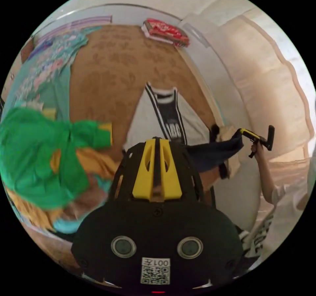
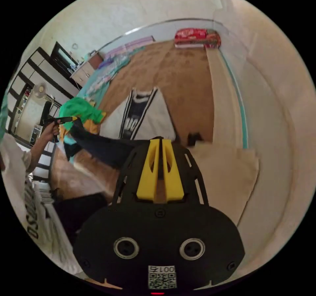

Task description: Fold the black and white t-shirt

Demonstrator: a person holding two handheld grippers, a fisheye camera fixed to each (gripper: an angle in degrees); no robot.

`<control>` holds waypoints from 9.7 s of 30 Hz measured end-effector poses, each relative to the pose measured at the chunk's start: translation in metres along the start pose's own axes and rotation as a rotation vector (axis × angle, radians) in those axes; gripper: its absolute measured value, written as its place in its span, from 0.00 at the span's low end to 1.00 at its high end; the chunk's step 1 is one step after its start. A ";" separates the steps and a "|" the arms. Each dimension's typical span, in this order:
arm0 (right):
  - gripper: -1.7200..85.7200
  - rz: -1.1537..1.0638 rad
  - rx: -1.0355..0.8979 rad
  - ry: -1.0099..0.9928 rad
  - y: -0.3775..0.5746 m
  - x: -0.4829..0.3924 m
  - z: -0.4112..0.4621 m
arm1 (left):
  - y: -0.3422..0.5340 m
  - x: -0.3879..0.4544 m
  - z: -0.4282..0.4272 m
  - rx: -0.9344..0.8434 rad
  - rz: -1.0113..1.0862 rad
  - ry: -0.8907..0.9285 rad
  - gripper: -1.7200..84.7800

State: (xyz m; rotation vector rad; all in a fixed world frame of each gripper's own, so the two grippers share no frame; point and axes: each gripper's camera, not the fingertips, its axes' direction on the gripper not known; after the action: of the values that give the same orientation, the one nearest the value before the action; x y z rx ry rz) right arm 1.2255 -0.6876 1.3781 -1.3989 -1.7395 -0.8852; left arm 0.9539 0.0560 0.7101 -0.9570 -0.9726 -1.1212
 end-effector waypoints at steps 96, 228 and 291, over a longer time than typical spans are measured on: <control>0.04 -0.564 -0.321 0.286 -0.468 -0.021 0.253 | -0.532 0.050 0.098 -0.587 0.768 -0.171 0.02; 0.08 -1.263 -0.181 0.189 -0.109 -0.198 0.365 | -0.044 0.260 0.285 -0.120 1.822 -0.775 0.02; 0.09 -0.213 -0.251 -0.284 -0.408 0.170 0.378 | -0.498 -0.173 0.264 -0.126 0.053 0.513 0.01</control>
State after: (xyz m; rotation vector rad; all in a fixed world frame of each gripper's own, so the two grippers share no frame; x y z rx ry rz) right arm 0.7559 -0.3515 1.3059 -1.5829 -2.0781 -1.0935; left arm 0.4052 0.2689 0.6782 -0.7338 -0.4622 -1.3090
